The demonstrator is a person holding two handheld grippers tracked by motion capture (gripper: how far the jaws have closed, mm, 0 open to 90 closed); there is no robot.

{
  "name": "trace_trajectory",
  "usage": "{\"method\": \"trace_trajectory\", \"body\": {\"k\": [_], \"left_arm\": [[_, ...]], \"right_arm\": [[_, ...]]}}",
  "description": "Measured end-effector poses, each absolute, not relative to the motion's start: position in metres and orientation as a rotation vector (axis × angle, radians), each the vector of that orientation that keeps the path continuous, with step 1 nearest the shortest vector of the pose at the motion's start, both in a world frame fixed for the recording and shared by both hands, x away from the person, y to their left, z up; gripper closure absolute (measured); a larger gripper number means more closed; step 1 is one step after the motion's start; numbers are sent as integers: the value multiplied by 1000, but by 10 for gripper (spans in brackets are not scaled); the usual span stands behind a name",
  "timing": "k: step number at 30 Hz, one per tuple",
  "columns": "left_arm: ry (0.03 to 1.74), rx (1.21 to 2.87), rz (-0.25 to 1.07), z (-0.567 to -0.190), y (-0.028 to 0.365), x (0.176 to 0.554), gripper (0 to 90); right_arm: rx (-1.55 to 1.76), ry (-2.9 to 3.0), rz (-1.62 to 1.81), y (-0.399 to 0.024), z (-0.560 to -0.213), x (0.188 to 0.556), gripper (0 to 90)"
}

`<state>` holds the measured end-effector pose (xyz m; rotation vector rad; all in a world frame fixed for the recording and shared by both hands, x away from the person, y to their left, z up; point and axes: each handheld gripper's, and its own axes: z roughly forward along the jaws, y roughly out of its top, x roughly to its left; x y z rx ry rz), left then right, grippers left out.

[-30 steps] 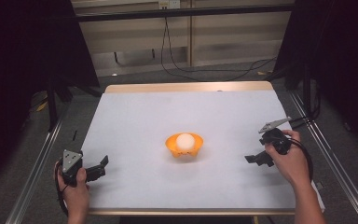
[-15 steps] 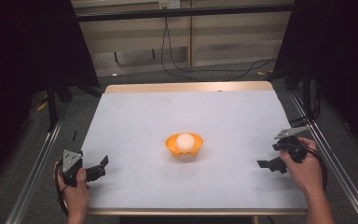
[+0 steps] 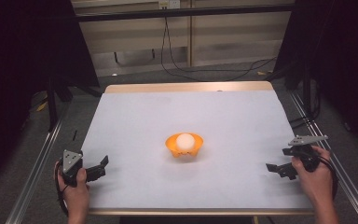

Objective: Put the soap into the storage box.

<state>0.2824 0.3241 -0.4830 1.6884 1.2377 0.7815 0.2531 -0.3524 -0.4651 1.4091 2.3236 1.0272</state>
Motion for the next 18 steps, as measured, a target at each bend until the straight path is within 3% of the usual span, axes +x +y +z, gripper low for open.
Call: {"method": "trace_trajectory", "body": {"k": [18], "left_arm": [[1232, 1689, 781, -483, 324, 282, 1]], "right_arm": [[1394, 2040, 1281, -374, -474, 209, 0]]}}
